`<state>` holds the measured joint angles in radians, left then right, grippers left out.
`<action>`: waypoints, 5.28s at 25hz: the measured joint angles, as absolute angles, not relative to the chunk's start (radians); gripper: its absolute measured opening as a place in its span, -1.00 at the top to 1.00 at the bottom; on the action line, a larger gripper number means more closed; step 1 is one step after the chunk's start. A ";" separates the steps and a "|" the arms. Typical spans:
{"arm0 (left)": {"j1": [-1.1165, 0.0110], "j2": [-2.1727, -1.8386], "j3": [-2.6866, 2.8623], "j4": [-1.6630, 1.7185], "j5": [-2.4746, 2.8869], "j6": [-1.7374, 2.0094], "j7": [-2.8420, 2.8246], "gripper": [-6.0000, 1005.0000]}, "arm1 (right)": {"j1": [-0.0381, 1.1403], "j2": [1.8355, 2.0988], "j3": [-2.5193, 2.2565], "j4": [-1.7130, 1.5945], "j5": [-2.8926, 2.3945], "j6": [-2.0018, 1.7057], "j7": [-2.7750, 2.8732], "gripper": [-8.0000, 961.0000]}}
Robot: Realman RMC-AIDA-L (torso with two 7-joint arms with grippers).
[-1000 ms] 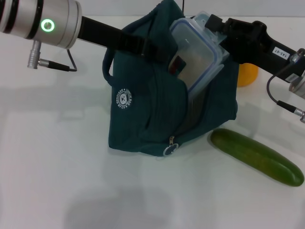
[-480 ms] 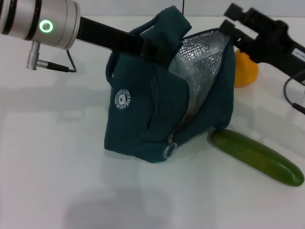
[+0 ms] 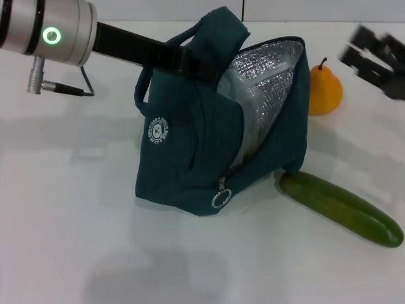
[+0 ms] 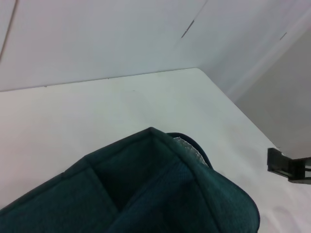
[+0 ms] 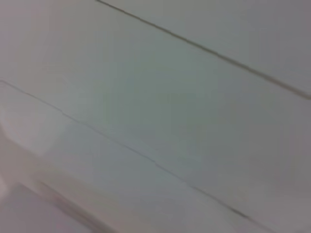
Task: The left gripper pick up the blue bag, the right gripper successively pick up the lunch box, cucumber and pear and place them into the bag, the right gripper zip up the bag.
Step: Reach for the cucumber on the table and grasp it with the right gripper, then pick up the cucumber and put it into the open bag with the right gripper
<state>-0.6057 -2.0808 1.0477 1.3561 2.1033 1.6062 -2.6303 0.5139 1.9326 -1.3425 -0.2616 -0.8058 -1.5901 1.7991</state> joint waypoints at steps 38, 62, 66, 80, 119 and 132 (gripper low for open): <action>-0.598 -2.080 1.020 1.344 2.098 1.606 -2.596 0.91 | 0.921 1.870 -1.136 -0.967 -2.374 -1.766 2.227 -0.82; -0.642 -2.082 1.010 1.275 2.096 1.591 -2.560 0.91 | 1.032 2.028 -1.367 -0.897 -2.554 -1.662 2.306 -0.82; -0.642 -2.082 0.987 1.276 2.094 1.591 -2.560 0.91 | 1.032 2.028 -1.395 -0.880 -2.546 -1.649 2.309 -0.82; -0.632 -2.080 0.972 1.275 2.082 1.591 -2.548 0.91 | 1.042 2.028 -1.461 -0.823 -2.515 -1.593 2.310 -0.82; -0.630 -2.080 0.959 1.280 2.074 1.592 -2.536 0.91 | 1.053 2.028 -1.590 -0.762 -2.463 -1.515 2.339 -0.28; -0.630 -2.080 0.959 1.276 2.074 1.593 -2.534 0.91 | 1.059 2.021 -1.588 -0.771 -2.473 -1.533 2.339 -0.28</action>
